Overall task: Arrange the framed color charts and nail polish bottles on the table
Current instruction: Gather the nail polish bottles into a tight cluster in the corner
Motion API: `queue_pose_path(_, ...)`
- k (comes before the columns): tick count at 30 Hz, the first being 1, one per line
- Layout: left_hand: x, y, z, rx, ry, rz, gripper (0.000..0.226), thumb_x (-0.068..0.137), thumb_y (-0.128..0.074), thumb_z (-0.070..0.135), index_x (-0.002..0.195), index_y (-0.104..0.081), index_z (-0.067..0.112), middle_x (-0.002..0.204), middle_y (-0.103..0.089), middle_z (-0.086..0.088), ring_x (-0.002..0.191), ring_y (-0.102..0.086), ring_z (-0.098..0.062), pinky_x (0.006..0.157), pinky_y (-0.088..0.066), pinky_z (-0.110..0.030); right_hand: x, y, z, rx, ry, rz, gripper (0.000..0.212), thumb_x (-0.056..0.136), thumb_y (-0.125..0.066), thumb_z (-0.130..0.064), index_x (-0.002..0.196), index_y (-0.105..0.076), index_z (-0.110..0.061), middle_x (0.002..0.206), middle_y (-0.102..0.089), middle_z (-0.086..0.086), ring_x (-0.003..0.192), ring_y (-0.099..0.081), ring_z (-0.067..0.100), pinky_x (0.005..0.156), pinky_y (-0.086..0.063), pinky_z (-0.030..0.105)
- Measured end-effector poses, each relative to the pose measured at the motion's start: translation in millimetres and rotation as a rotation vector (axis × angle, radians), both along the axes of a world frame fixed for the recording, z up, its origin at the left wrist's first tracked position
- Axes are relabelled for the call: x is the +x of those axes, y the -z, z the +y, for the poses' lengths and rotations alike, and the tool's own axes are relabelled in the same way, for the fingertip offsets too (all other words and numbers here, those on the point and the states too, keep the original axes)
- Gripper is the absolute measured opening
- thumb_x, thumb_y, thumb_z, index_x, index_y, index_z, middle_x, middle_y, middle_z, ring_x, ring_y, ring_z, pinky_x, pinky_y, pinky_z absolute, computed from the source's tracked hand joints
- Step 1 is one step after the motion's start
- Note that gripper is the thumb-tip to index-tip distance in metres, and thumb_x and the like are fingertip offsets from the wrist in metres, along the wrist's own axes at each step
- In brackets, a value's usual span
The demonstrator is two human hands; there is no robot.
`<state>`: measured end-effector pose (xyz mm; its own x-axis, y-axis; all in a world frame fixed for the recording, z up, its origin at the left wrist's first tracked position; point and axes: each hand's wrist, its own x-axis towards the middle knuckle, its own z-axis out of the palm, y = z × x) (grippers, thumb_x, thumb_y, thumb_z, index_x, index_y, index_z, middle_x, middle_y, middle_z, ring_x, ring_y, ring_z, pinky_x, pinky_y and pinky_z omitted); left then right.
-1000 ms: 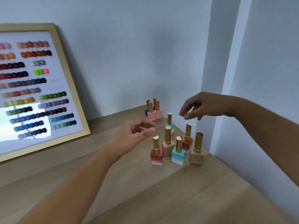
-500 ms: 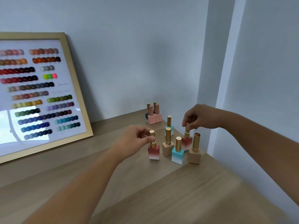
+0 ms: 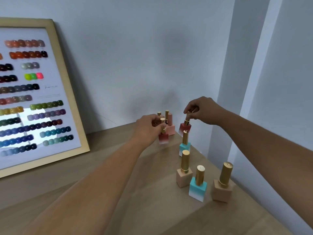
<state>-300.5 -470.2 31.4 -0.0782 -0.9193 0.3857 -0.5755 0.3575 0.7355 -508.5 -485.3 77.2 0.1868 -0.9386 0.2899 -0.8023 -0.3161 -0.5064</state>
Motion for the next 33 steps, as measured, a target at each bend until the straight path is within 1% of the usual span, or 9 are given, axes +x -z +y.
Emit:
queue_pose_path(2,-5,5,-10,-0.012,-0.014,0.002,0.013,0.079,-0.071,0.023,0.092,-0.068,0.021,0.078,-0.061,0.010,0.070,-0.054,-0.001,0.058,-0.034,-0.009,6,8,-11,0.002,-0.014,-0.009,0.014,0.075,-0.074,-0.013,0.088,-0.070,-0.016,0.077,-0.063,-0.005,0.071,-0.058,0.002,0.061,-0.042,0.011)
queue_pose_path(4,-11,10,-18,-0.015,-0.023,0.012,0.015,0.080,-0.070,0.022,0.095,-0.068,0.022,0.078,-0.060,0.012,0.070,-0.054,0.002,0.057,-0.036,-0.007,10,15,-20,0.005,-0.033,-0.013,0.015,0.074,-0.074,-0.014,0.089,-0.071,-0.016,0.076,-0.063,-0.006,0.070,-0.058,0.001,0.061,-0.041,0.010)
queue_pose_path(8,-18,18,-23,-0.020,-0.013,0.031,0.023,0.080,-0.069,0.020,0.103,-0.068,0.017,0.087,-0.066,0.005,0.081,-0.060,-0.008,0.071,-0.045,-0.017,15,24,-28,0.012,-0.066,-0.016,0.018,0.074,-0.074,-0.016,0.092,-0.071,-0.016,0.080,-0.067,-0.002,0.076,-0.062,0.009,0.069,-0.048,0.016)
queue_pose_path(12,-20,25,-23,-0.038,-0.037,0.073,0.020,0.080,-0.070,0.019,0.100,-0.066,0.019,0.077,-0.060,0.015,0.073,-0.056,0.000,0.065,-0.043,-0.012,18,32,-28,-0.005,-0.080,-0.074,0.021,0.073,-0.075,-0.016,0.094,-0.071,-0.017,0.083,-0.068,-0.002,0.077,-0.063,0.009,0.070,-0.049,0.017)
queue_pose_path(14,-21,29,-21,-0.043,-0.050,0.081,0.023,0.078,-0.071,0.022,0.099,-0.063,0.021,0.078,-0.058,0.014,0.070,-0.054,-0.001,0.061,-0.043,-0.012,16,37,-27,0.008,-0.081,-0.127,0.025,0.072,-0.076,-0.016,0.096,-0.069,-0.017,0.087,-0.069,0.000,0.076,-0.064,0.007,0.069,-0.048,0.014)
queue_pose_path(18,-19,43,-13,-0.022,-0.102,0.063,0.030,0.076,-0.073,0.025,0.096,-0.052,0.029,0.077,-0.053,0.015,0.067,-0.053,-0.003,0.049,-0.040,-0.008,9,56,-22,0.027,-0.019,-0.272,0.030,0.072,-0.076,-0.018,0.099,-0.066,-0.019,0.094,-0.069,0.002,0.083,-0.067,0.014,0.073,-0.050,0.020)
queue_pose_path(20,-17,52,-11,0.019,-0.103,0.068,0.031,0.075,-0.074,0.026,0.094,-0.050,0.030,0.077,-0.053,0.014,0.066,-0.053,-0.003,0.048,-0.041,-0.006,8,69,-20,0.048,0.014,-0.330,0.029,0.072,-0.076,-0.018,0.098,-0.065,-0.021,0.095,-0.068,0.002,0.083,-0.065,0.015,0.072,-0.050,0.021)
queue_pose_path(27,-18,61,-18,0.057,-0.153,0.024,0.032,0.072,-0.076,0.027,0.080,-0.045,0.031,0.072,-0.055,0.012,0.066,-0.052,-0.001,0.054,-0.038,-0.015,18,92,-22,0.083,0.048,-0.369,0.027,0.073,-0.076,-0.018,0.095,-0.061,-0.023,0.091,-0.066,-0.002,0.076,-0.058,0.005,0.060,-0.040,0.015)
queue_pose_path(33,-21,63,-25,0.055,-0.185,0.026,0.028,0.073,-0.075,0.029,0.085,-0.050,0.026,0.072,-0.055,0.013,0.066,-0.052,0.000,0.056,-0.040,-0.016,22,95,-22,0.078,0.078,-0.362,0.032,0.072,-0.076,-0.018,0.099,-0.059,-0.021,0.092,-0.065,-0.002,0.076,-0.057,0.007,0.058,-0.038,0.013)
